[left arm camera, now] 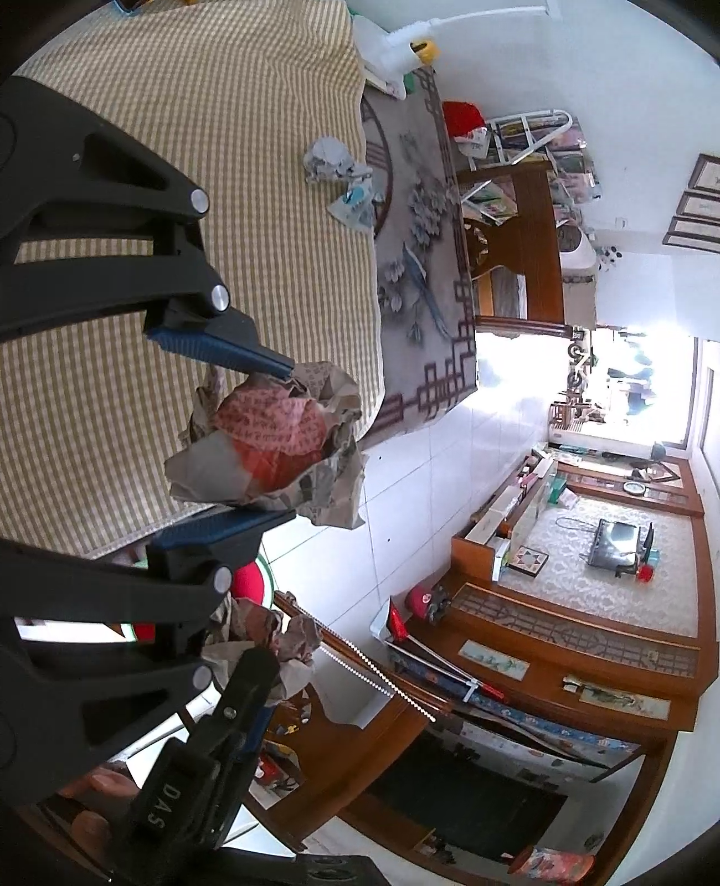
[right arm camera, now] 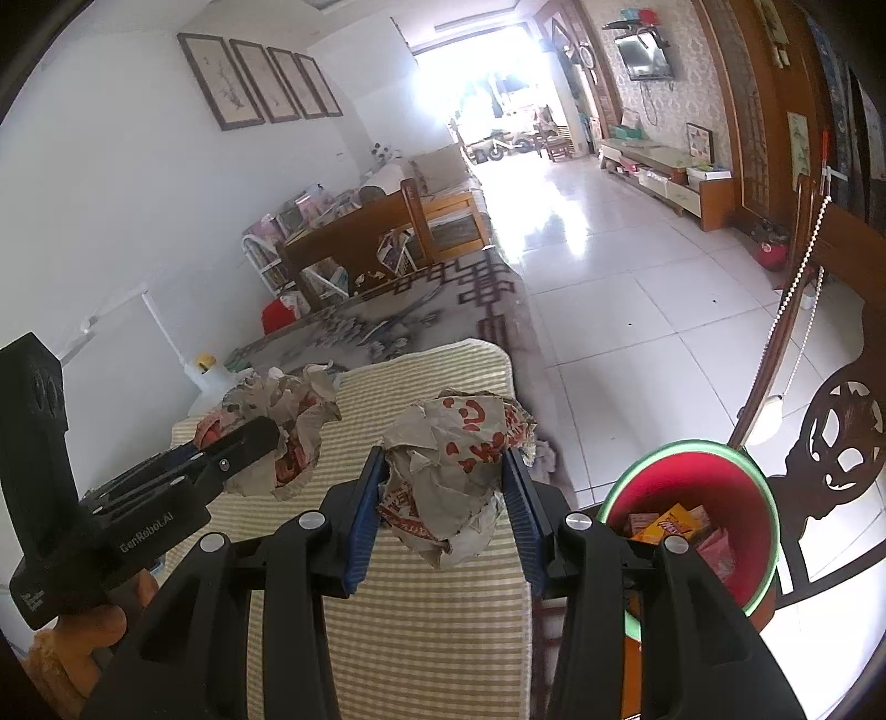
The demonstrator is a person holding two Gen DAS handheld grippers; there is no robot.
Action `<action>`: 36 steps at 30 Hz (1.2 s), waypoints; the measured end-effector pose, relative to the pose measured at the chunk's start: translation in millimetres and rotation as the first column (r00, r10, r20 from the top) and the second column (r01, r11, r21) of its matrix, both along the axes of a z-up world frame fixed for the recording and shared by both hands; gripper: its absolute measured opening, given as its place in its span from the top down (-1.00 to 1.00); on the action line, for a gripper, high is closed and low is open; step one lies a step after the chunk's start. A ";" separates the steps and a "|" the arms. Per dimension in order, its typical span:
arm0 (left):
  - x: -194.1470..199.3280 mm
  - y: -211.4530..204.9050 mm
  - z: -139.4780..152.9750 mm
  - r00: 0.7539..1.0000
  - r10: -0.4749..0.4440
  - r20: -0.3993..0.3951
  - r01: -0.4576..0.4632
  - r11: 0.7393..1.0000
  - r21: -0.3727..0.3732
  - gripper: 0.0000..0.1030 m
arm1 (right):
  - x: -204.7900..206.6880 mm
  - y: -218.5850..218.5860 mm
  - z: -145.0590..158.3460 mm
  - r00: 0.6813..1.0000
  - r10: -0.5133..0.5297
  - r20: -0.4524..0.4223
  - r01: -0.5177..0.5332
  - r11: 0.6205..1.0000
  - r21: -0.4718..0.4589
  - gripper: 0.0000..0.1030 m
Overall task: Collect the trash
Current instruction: 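Lift both crumpled papers and carry them over the red bucket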
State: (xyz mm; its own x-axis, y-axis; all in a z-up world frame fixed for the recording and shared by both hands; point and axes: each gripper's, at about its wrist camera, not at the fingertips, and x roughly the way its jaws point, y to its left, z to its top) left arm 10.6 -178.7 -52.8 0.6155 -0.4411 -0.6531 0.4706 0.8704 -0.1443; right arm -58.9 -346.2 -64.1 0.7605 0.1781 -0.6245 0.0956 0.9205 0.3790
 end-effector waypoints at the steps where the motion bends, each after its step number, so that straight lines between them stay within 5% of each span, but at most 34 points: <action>1: 0.0 -3.8 -0.6 1.000 -0.001 -0.003 0.001 1.000 0.000 0.13 | 0.4 -2.5 -0.2 1.000 0.001 -0.001 -0.001 1.000 0.001 0.21; 23: -9.6 -75.0 -7.0 0.999 -0.004 -0.033 0.005 1.000 0.015 0.13 | -9.8 -70.8 -8.5 1.000 -0.021 -0.023 0.021 0.999 0.026 0.21; 36: -18.0 -130.7 -31.6 0.988 -0.105 -0.113 0.107 0.994 0.012 0.13 | -29.7 -125.2 -32.6 0.989 -0.120 -0.088 0.125 0.991 0.057 0.21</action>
